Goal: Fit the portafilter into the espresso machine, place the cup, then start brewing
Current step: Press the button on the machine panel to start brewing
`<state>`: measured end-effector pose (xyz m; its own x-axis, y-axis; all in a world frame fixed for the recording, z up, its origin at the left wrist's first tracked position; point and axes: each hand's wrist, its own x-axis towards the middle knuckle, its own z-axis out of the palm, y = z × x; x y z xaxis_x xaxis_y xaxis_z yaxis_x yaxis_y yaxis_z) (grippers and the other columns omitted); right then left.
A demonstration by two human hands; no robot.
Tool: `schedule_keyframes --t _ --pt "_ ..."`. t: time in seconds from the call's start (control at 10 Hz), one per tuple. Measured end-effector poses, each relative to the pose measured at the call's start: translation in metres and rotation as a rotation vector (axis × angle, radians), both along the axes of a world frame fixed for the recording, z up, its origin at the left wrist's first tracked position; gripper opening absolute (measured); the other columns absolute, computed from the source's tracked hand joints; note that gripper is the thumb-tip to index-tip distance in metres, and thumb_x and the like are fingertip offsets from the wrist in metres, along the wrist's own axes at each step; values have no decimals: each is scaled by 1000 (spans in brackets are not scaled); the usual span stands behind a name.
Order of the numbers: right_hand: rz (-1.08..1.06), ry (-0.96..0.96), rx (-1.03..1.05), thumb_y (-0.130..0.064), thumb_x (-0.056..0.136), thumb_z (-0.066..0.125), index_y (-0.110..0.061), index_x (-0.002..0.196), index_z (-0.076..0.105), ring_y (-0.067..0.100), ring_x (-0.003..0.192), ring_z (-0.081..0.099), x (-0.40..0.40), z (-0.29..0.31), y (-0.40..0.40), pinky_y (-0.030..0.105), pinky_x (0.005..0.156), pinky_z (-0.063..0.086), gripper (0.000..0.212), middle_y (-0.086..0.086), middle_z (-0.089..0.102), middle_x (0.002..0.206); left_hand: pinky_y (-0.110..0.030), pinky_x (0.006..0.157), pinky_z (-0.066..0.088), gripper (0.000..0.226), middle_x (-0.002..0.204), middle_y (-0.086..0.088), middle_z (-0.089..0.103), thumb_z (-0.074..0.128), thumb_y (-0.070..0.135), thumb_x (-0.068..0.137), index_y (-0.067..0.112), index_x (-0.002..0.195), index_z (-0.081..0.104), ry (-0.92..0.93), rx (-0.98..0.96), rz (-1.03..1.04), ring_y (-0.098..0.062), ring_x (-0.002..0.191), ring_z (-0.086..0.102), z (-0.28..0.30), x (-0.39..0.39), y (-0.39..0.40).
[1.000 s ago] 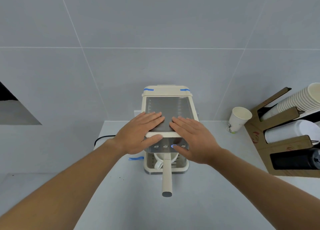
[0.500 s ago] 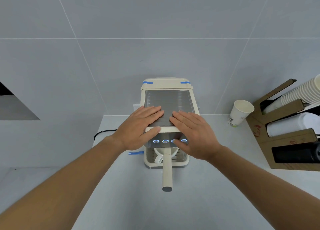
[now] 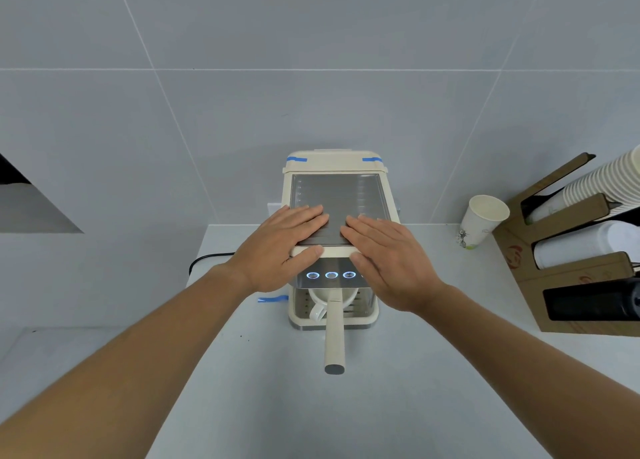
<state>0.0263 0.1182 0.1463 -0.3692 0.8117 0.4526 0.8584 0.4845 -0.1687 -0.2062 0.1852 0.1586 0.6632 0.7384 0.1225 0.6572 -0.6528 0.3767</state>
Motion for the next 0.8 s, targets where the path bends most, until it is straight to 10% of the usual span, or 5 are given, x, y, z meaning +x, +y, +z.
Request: schedule_keyframes --t 0.6,0.8 --pt "-52 48 -284 -37 95 39 -11 133 61 27 134 50 -4 20 -7 38 113 34 51 9 58 141 -26 122 6 70 164 4 21 31 58 94 22 154 27 110 -56 -45 -9 150 15 16 -1 -2" --pt "-93 -62 -393 -26 92 46 -16 93 67 25 91 62 -7 59 -6 40 77 52 24 0 68 93 -42 109 39 51 143 10 50 45 52 94 27 138 49 218 -169 -18 -15 129 47 43 6 -1"
